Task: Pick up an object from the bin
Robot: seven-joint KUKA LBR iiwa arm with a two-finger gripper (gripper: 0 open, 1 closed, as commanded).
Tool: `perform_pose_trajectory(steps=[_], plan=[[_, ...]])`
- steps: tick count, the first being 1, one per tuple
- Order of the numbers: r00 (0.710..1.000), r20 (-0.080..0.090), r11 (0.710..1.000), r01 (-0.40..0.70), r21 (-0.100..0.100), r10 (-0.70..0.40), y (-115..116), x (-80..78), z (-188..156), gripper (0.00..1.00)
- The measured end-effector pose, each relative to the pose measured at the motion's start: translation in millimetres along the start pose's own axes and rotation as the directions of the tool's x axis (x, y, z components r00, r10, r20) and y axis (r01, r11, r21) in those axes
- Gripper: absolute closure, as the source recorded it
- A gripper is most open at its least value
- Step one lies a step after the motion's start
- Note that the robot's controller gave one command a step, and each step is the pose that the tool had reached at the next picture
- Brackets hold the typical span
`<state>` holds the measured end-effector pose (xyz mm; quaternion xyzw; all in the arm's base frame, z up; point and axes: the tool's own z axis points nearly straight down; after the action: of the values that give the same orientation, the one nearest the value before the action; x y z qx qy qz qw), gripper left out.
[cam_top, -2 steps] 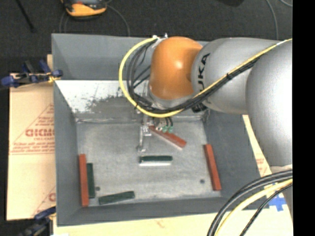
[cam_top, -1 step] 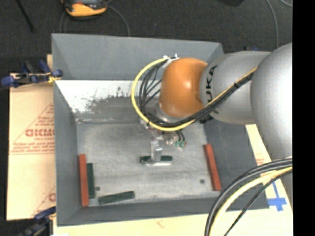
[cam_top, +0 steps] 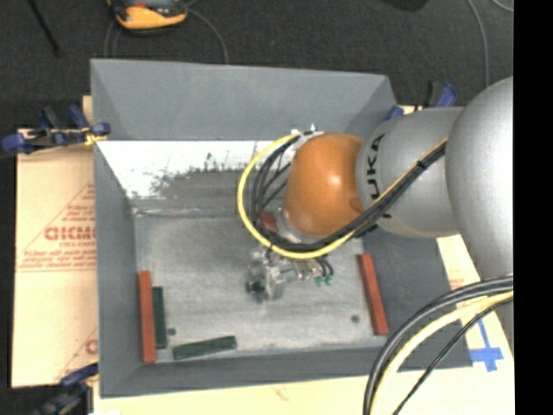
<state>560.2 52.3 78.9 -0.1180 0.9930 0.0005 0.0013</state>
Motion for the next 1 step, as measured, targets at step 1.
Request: perform_pose_trajectory(steps=[1], plan=[[1.000,0.000,1.000,-0.001,0.000,0.001,0.1,0.0,0.0,1.00]])
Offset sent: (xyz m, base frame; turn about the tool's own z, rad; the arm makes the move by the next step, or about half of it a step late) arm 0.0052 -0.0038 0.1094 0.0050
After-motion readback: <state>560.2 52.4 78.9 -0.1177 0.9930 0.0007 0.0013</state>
